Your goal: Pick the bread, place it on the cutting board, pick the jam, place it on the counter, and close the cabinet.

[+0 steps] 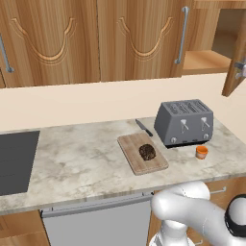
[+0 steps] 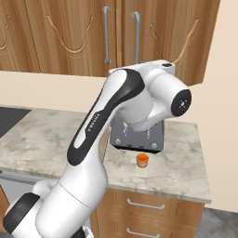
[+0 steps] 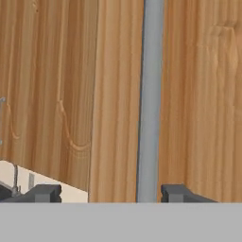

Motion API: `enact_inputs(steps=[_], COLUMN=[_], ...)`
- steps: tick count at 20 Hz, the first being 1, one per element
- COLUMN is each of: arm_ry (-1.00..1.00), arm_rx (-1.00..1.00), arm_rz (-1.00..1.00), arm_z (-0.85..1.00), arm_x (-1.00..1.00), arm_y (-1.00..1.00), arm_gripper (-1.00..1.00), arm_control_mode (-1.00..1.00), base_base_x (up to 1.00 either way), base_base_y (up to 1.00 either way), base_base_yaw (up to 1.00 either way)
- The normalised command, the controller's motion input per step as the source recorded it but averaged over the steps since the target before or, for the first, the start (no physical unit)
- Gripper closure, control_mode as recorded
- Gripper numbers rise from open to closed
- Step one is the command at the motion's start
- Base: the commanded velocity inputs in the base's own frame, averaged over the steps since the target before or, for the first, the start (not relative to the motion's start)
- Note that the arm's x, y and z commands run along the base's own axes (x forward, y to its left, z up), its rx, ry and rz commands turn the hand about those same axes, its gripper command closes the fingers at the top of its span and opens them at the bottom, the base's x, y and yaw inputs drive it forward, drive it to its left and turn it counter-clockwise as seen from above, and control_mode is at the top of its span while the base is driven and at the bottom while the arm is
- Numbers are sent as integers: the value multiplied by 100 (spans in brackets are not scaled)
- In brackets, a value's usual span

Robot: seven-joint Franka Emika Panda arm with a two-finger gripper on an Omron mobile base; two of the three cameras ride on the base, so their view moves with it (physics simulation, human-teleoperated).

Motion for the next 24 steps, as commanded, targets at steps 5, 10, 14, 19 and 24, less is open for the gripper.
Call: enact_inputs(steps=[5,10,14,19,24], arm_ry=[0,0,0,0,0], arm_rx=[3,2,1,0,0], arm_rz=[0,0,0,0,0], arm_z=[0,0,0,0,0], arm_x=[47,40,33,36,40], arm_y=[1,4,2,5,4], arm_gripper=[-100,-100,-100,-100,-100], arm_control_mode=[-100,-100,-100,-100,-100], base_base_x=[0,0,0,0,0], base_base_y=[0,0,0,0,0], base_base_yaw=[0,0,0,0,0])
